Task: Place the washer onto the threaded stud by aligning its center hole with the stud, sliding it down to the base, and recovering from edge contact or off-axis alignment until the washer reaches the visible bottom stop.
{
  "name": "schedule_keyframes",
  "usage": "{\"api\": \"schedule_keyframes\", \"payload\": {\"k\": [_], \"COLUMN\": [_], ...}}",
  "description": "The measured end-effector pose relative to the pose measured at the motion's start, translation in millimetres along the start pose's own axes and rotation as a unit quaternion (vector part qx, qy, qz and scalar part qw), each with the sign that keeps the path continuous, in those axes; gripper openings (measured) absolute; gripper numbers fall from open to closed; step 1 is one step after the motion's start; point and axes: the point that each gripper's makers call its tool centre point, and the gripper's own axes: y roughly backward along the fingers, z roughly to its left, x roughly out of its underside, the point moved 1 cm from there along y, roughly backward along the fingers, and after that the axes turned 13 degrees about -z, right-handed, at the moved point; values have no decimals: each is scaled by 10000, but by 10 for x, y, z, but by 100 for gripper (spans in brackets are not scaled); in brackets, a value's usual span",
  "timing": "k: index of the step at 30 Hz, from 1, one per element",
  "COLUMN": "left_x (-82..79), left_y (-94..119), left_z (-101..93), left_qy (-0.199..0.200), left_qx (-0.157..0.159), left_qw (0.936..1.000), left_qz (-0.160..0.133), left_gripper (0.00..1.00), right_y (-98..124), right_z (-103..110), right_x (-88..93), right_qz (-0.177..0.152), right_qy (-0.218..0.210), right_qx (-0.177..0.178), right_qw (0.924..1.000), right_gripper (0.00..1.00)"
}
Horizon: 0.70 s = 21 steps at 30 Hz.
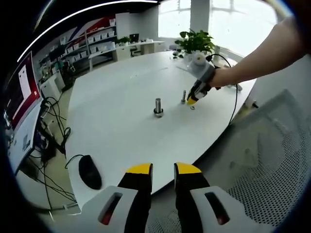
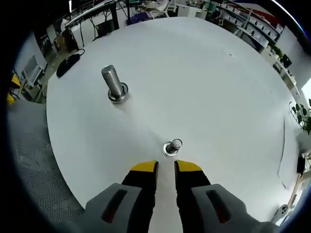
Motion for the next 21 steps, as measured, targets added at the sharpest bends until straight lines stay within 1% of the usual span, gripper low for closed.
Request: {"api": "schedule_keyframes", "payload": {"k": [3, 8, 17, 18, 21], "left_x": [-5, 0, 12, 13, 14], "left_y": [3, 4, 2, 0, 0], "left_z": [1, -3, -8, -9, -5], "left_qy": [4, -3, -20, -25, -19], "left_qx": [-1, 5, 17, 18, 14], "left_qw": [10000, 10000, 10000, 10000, 10000], "left_qz": [-10, 0, 29, 36, 33], "left_gripper": [15, 15, 15, 15, 15], "right_y": [18, 29, 2, 13, 38], "right_z": [17, 60, 160, 158, 171], "right_x": [41, 46, 170, 157, 169], "right_qz": [31, -22, 129, 82, 84], "right_qy": [-28, -21, 86, 75, 31], "right_qx": [-51, -131, -288, -279, -301], "right_qw": [10000, 9999, 9995, 9995, 9995], "right_gripper": [19, 20, 20, 21, 21]}}
